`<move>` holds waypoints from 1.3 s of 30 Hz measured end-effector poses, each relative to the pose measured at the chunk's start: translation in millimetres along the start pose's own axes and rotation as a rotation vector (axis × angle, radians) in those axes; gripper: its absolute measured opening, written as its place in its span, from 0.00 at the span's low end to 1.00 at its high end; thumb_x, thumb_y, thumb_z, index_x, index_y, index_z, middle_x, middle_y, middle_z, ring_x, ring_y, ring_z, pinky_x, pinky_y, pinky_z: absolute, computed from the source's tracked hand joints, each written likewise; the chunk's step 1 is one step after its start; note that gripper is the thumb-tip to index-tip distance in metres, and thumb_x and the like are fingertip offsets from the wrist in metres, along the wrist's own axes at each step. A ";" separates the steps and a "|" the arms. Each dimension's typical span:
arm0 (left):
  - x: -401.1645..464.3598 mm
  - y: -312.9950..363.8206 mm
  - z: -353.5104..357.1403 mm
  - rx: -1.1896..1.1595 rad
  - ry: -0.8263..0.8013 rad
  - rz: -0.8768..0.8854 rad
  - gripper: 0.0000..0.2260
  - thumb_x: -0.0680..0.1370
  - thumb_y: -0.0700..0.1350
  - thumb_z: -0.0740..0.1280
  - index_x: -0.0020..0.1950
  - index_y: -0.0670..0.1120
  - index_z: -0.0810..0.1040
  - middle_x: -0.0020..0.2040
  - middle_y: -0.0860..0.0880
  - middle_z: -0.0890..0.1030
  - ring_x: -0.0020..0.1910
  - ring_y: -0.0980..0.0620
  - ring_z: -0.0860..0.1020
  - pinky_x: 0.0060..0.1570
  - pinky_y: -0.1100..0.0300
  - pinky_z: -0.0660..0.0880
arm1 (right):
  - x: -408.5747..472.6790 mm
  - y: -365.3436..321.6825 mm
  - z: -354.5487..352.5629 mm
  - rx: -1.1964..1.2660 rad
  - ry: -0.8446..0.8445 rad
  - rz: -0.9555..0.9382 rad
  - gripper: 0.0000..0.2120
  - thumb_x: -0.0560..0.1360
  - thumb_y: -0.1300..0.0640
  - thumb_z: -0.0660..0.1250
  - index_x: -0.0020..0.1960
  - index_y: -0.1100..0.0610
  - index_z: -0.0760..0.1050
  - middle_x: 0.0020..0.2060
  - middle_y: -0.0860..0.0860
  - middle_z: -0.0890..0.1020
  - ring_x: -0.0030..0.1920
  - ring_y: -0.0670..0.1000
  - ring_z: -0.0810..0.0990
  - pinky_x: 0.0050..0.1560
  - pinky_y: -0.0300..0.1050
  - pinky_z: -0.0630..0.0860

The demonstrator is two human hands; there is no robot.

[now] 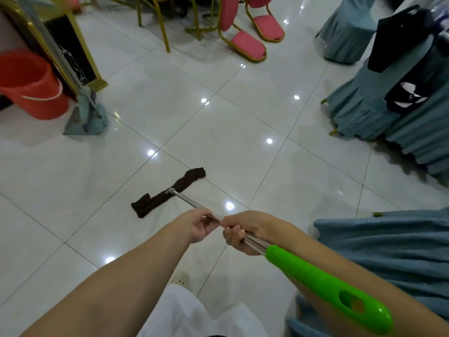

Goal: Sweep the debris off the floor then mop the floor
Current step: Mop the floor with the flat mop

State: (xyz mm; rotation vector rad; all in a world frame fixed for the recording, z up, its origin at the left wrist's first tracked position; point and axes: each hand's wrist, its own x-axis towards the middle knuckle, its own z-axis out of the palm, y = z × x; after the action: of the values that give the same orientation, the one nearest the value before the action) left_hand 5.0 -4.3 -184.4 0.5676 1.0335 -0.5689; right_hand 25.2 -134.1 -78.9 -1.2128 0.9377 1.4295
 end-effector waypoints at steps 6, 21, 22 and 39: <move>13.9 42.7 13.2 -0.065 -0.006 0.019 0.07 0.79 0.32 0.57 0.45 0.32 0.73 0.44 0.36 0.78 0.24 0.45 0.82 0.23 0.57 0.79 | 7.8 -57.7 8.5 -0.168 0.006 -0.006 0.14 0.80 0.62 0.59 0.35 0.59 0.64 0.25 0.50 0.65 0.14 0.43 0.63 0.13 0.29 0.59; 64.0 128.4 62.6 -0.419 0.202 0.229 0.09 0.79 0.36 0.58 0.47 0.32 0.74 0.30 0.40 0.80 0.22 0.50 0.79 0.19 0.64 0.75 | 53.4 -220.3 22.9 -0.701 -0.075 -0.006 0.13 0.77 0.67 0.57 0.54 0.50 0.70 0.27 0.51 0.65 0.14 0.43 0.63 0.14 0.29 0.59; 68.7 133.3 63.4 -0.448 0.210 0.241 0.09 0.79 0.36 0.58 0.47 0.32 0.74 0.27 0.40 0.80 0.21 0.50 0.79 0.19 0.64 0.75 | 57.1 -228.6 25.1 -0.725 -0.073 0.006 0.14 0.77 0.66 0.57 0.55 0.50 0.71 0.27 0.51 0.65 0.14 0.44 0.63 0.14 0.29 0.60; 59.0 185.9 -5.1 -0.704 0.344 0.346 0.10 0.78 0.35 0.57 0.42 0.33 0.74 0.24 0.41 0.80 0.19 0.51 0.78 0.19 0.65 0.75 | 89.6 -261.7 129.5 -0.989 -0.166 0.046 0.13 0.78 0.68 0.54 0.45 0.53 0.72 0.21 0.50 0.65 0.13 0.43 0.63 0.15 0.28 0.60</move>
State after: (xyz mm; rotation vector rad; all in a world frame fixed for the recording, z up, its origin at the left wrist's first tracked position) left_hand 150.5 123.2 -209.0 0.2031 1.3323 0.2174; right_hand 254.8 60.7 -130.1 -1.7182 0.0858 2.0840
